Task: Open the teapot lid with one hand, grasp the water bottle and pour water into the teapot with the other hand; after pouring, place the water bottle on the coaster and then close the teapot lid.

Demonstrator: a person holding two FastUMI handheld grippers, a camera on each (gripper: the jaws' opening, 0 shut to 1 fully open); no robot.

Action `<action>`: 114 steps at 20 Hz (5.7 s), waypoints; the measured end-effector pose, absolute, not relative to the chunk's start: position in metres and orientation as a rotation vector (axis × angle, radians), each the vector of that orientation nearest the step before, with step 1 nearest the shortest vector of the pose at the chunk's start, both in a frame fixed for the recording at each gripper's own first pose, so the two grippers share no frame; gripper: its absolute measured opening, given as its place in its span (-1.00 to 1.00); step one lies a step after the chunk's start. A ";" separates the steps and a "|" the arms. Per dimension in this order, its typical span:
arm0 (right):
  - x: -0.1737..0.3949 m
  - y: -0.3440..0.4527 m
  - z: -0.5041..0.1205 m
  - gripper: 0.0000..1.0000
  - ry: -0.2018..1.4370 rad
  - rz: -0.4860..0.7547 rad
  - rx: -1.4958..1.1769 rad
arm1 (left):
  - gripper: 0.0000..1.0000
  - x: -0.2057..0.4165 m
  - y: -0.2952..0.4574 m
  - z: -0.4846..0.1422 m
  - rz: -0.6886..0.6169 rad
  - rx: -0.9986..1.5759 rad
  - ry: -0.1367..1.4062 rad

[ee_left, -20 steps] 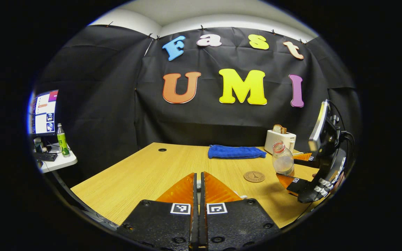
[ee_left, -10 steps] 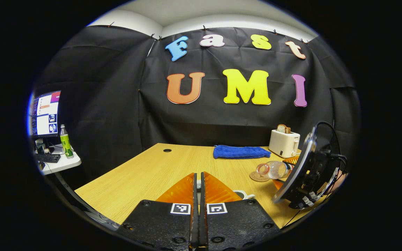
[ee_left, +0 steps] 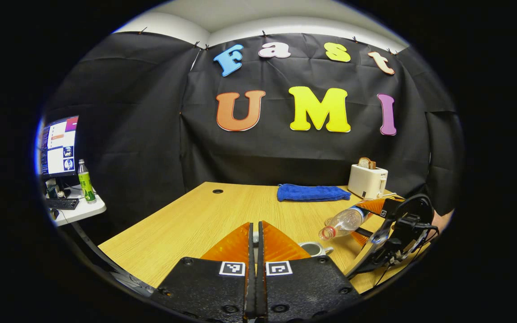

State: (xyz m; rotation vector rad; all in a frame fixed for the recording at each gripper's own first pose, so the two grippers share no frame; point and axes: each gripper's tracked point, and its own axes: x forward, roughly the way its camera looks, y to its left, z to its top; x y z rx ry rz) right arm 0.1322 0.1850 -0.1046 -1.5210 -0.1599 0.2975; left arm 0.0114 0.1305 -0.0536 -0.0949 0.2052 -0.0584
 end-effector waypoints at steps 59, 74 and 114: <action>0.081 0.182 -0.087 0.43 0.106 0.468 -0.754 | -0.94 0.006 0.120 -0.033 -0.044 -0.139 0.147; 0.185 0.159 -0.064 0.43 0.265 0.445 -0.037 | -0.94 0.008 0.121 -0.038 -0.048 -0.117 0.159; 0.077 0.001 -0.081 0.87 0.201 0.177 -0.079 | -0.94 0.063 0.025 -0.105 -0.198 -0.154 0.224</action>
